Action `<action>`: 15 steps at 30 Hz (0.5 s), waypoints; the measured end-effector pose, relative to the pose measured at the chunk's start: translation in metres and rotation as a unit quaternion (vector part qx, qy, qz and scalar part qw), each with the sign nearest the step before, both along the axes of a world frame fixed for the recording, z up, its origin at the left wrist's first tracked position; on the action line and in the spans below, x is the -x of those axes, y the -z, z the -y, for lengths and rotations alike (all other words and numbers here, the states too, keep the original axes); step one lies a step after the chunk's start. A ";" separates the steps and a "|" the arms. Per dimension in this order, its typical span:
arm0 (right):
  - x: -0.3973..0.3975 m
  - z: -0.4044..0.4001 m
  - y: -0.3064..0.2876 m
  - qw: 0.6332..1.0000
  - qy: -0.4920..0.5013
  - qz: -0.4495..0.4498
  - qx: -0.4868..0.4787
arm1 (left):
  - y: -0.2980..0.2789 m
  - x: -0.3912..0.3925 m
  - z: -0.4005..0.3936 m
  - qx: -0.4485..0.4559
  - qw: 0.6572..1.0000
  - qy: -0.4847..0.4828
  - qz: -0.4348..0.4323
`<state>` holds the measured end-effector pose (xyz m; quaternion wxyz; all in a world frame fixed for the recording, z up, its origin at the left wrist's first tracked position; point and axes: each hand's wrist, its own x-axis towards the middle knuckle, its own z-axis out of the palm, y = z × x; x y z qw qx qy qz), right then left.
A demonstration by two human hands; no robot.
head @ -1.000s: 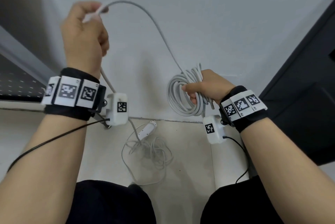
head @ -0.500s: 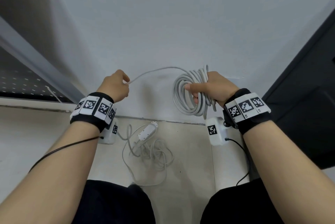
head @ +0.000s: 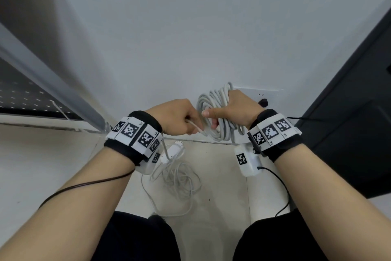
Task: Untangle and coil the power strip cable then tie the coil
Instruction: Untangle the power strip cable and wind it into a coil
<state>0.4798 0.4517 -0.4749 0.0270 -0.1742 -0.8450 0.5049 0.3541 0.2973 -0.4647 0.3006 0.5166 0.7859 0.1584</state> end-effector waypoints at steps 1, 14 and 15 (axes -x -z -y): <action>0.001 0.002 0.001 1.000 -0.005 0.002 -0.003 | -0.002 -0.002 -0.001 -0.015 1.000 0.010 0.013; 0.008 0.005 0.011 0.993 -0.093 -0.021 0.068 | 0.004 0.005 0.010 -0.201 0.958 -0.064 0.195; 0.009 0.007 0.013 0.992 -0.103 -0.014 0.069 | 0.003 0.006 0.009 -0.205 0.956 -0.063 0.203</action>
